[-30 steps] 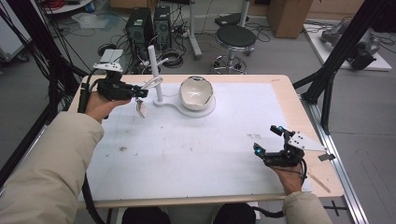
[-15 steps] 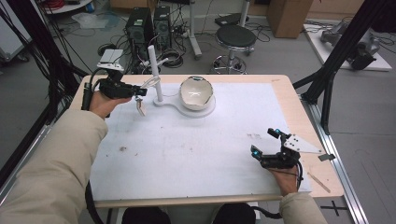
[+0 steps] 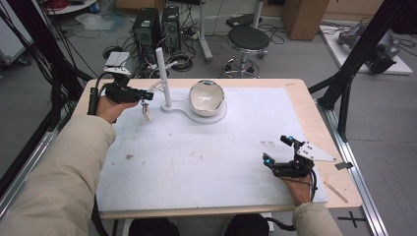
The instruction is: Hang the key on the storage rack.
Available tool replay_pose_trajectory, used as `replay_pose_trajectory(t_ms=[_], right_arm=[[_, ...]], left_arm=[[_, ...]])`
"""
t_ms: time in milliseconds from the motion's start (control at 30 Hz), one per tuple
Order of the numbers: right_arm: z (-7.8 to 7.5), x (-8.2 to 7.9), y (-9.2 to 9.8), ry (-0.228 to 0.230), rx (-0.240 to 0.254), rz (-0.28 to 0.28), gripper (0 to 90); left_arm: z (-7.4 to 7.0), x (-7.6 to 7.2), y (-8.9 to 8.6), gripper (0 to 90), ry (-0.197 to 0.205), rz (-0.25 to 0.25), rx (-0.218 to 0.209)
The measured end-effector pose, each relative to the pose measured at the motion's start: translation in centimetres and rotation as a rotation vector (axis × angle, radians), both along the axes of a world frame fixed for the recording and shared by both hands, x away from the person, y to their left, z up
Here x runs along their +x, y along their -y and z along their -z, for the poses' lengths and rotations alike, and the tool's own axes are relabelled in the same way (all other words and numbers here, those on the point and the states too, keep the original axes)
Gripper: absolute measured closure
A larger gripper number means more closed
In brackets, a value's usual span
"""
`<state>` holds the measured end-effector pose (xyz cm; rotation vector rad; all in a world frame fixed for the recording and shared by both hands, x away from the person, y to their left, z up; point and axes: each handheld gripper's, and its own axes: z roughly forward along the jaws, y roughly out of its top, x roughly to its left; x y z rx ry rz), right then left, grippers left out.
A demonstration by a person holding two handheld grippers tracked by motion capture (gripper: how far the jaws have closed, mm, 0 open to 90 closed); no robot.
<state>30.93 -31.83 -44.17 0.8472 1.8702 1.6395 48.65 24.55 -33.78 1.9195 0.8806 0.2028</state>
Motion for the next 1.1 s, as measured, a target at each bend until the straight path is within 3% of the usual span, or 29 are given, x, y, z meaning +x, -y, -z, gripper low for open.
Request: replay_pose_trajectory(t_ms=[300, 600, 667, 733, 800, 833, 967, 1033, 1100], right_arm=[[0.5, 0.0, 0.0, -0.022, 0.011, 0.004, 0.4], [0.7, 0.0, 0.1, -0.023, 0.018, 0.01, 0.4], [0.7, 0.0, 0.1, -0.028, 0.017, 0.01, 0.4], [0.7, 0.0, 0.1, -0.03, 0.019, 0.01, 0.4], [0.7, 0.1, 0.1, -0.034, 0.022, 0.015, 0.4], [0.7, 0.1, 0.2, -0.039, 0.031, 0.02, 0.4], [0.7, 0.1, 0.3, -0.036, 0.032, 0.022, 0.4], [0.7, 0.1, 0.2, -0.041, 0.031, 0.027, 0.4], [0.7, 0.1, 0.2, -0.04, 0.032, 0.028, 0.4]], left_arm=[[0.7, 0.6, 0.3, 74.1, -0.039, -0.021, 0.024], [1.3, 0.9, 0.8, 73.9, -0.044, -0.026, 0.065], [1.4, 0.8, 0.8, 73.6, -0.025, -0.025, 0.073], [1.5, 0.5, 1.0, 71.8, 0.023, -0.027, 0.112], [1.8, -0.1, 1.1, 49.2, 0.099, -0.006, 0.156], [1.7, -0.2, 1.1, 43.6, 0.087, -0.011, 0.161], [1.5, -1.6, 0.3, 37.5, 0.161, -0.009, 0.087], [1.3, -2.4, -0.1, 30.9, 0.18, -0.002, 0.066], [1.2, -3.6, -0.6, 18.8, 0.217, -0.005, 0.027]])
